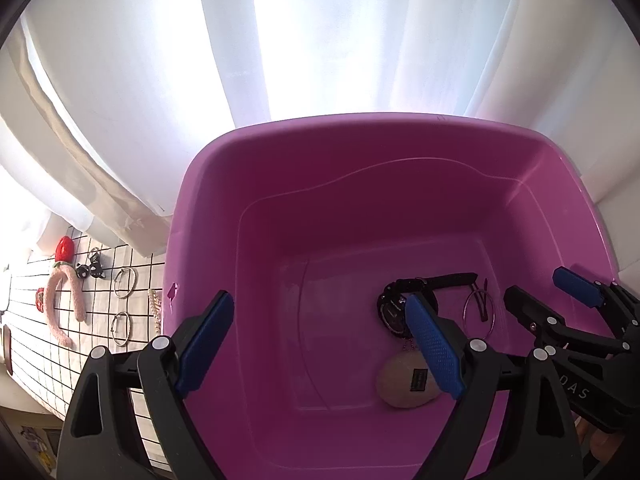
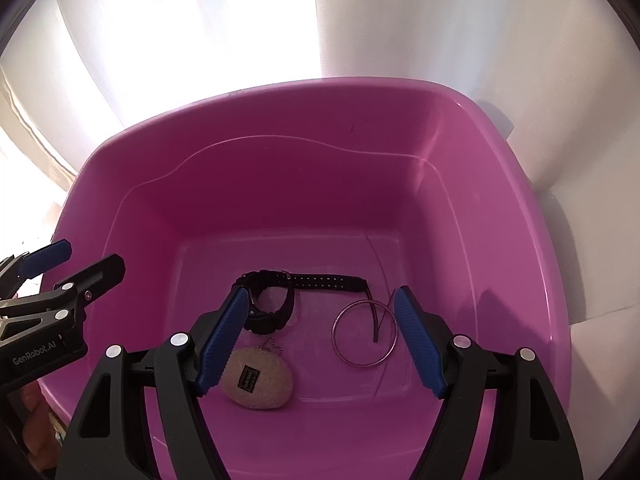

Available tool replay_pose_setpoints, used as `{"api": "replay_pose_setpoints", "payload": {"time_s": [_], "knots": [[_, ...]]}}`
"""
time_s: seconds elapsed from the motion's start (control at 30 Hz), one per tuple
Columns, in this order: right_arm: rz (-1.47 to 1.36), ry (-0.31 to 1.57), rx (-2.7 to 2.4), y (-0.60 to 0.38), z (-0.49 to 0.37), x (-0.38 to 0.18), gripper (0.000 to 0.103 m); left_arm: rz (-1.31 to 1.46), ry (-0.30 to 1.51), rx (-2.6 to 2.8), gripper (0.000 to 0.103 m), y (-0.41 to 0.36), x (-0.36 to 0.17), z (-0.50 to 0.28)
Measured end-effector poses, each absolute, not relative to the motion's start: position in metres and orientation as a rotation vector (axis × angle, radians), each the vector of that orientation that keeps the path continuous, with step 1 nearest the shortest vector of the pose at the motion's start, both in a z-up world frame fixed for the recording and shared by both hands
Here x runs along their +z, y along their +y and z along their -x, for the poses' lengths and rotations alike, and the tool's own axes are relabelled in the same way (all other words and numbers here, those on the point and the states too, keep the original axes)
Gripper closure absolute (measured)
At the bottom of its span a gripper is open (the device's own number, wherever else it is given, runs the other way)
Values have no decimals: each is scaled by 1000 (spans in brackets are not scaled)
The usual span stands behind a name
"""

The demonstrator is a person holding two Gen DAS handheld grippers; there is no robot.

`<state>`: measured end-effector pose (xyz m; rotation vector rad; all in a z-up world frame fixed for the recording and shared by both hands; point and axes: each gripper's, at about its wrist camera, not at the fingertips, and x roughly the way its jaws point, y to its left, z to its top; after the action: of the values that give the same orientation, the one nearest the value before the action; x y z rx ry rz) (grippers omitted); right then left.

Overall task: Organize jewelry
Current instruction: 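Open the left tool releasing the watch while the right tool drops the ring into the basin, then withdraw both open tools from the basin back toward the table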

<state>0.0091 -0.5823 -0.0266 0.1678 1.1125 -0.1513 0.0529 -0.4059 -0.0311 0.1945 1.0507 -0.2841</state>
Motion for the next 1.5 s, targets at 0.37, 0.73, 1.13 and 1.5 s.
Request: {"api": "replay_pose_setpoints", "payload": {"time_s": [0.37, 0.73, 1.13, 1.5], "knots": [[-166, 1086, -124, -578, -10, -20, 31, -175, 1015, -272, 17, -393, -20, -52], [-180, 1061, -53, -564, -8, -18, 31, -108, 982, -249, 17, -364, -5, -48], [-144, 986, 52, -520, -15, 9, 31, -6, 915, -167, 13, -300, 20, -37], [-130, 927, 185, -443, -36, 32, 31, 60, 886, -15, 12, -192, 30, -25]]}}
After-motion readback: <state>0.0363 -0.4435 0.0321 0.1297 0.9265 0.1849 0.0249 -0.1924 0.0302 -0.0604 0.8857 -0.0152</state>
